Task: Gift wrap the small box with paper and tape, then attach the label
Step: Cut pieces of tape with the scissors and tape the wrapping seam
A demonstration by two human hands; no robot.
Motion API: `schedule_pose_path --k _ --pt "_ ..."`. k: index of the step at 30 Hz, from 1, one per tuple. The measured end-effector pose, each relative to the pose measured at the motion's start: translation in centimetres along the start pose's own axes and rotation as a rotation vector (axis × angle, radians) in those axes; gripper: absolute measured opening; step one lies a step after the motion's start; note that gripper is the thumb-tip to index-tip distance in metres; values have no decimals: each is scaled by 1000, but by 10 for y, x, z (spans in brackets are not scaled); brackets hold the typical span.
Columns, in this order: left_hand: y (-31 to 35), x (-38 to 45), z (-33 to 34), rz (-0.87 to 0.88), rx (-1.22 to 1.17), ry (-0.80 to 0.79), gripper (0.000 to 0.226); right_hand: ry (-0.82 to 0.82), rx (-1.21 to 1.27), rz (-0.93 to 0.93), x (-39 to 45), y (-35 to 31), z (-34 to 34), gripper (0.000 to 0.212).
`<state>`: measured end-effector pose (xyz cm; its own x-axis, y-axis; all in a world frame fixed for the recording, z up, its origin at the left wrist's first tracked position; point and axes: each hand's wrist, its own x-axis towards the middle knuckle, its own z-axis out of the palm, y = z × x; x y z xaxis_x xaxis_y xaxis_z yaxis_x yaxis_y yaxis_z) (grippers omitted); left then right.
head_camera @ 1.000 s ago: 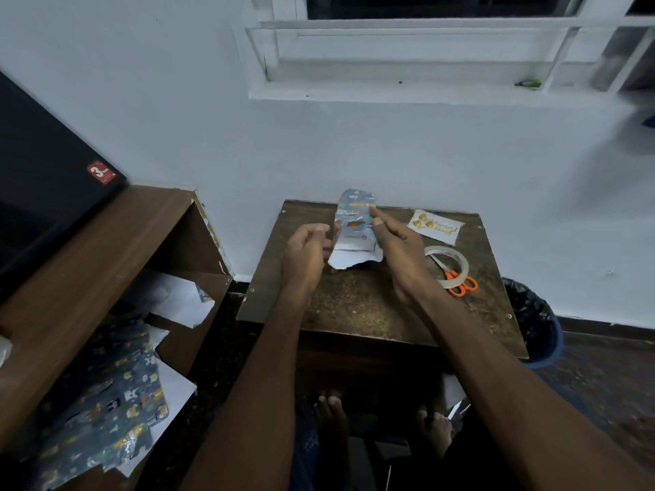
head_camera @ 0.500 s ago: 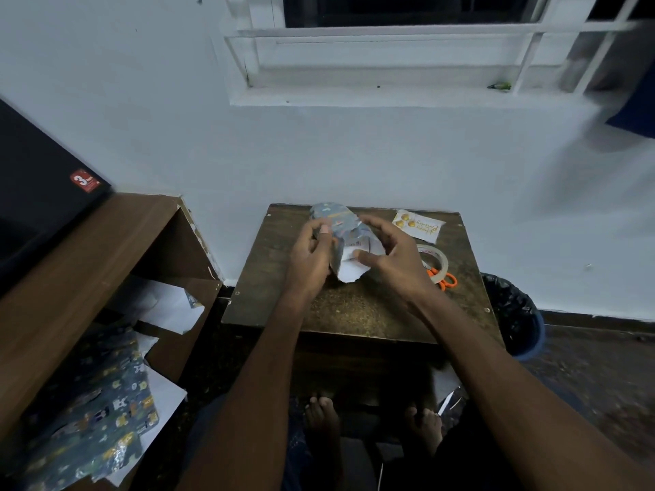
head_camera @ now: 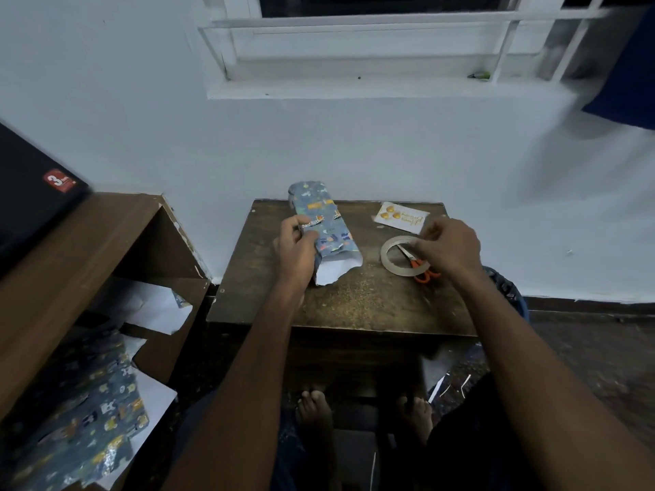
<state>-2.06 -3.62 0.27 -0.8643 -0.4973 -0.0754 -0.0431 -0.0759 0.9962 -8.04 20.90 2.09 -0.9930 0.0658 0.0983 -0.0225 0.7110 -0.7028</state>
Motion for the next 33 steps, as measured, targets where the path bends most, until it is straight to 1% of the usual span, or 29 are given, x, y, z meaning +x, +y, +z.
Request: schedule_pose_path --k 1,3,5,7,9,10,11,13,15,16,17,19,20,22,24,26,28,31,33 --pt "-1 1 2 3 1 2 24 -18 -98 13 2 4 -1 19" --pt "-1 3 5 9 21 7 26 -69 -177 49 6 8 -1 22" --pt "-4 6 6 10 66 5 28 -87 -201 63 9 9 2 17" --pt "-1 3 8 18 140 -19 29 -83 -218 40 12 10 7 13" --pt "-1 1 8 47 247 -15 29 -67 -212 18 14 10 11 20" --pt "-3 1 7 54 302 -4 28 -51 -196 8 14 9 11 24" --pt "-4 0 7 57 344 5 28 -29 -163 5 14 6 9 23" --pt "-3 -3 6 82 441 28 27 10 -61 23 13 -1 6 13" --pt "0 -7 4 173 683 77 27 29 46 38 11 -5 4 16" --pt "1 -9 4 238 759 91 28 31 109 53 10 -7 3 17" --pt "3 -11 4 310 781 86 30 28 169 78 9 -9 2 18" --pt "5 -11 6 475 778 27 31 15 254 149 8 -13 1 23" --pt "6 -11 6 563 774 -23 31 1 297 196 7 -15 1 21" --pt "8 -10 8 692 708 -197 31 -30 393 271 6 -19 0 12" --pt "9 -13 12 686 617 -377 38 -68 465 316 6 -23 1 13" --pt "9 -18 17 625 580 -473 47 -95 483 349 5 -25 1 10" --pt "7 -20 21 599 541 -506 47 -130 495 373 4 -26 2 13" --pt "8 -24 26 586 484 -520 39 -148 499 366 4 -27 5 19" --pt "9 -25 28 557 434 -520 32 -159 499 374 5 -27 6 18"
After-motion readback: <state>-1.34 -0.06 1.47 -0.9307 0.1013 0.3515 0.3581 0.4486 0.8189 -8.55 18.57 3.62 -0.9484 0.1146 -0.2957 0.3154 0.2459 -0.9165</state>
